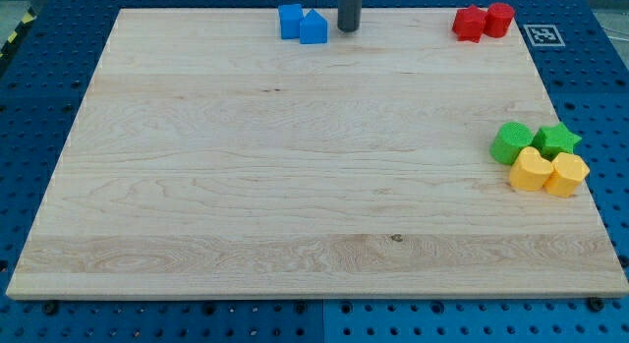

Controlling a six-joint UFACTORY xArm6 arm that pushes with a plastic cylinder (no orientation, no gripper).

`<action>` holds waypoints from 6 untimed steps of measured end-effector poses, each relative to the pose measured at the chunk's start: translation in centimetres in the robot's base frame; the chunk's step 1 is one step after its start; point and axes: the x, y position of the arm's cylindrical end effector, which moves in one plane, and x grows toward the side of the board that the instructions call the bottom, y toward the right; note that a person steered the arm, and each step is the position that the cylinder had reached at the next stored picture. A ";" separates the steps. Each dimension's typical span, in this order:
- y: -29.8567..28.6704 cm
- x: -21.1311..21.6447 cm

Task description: Tap the bottom side of the blue triangle

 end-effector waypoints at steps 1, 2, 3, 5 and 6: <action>0.1 3.3; -1.0 5.6; -4.2 4.9; -6.4 2.5; -6.4 2.1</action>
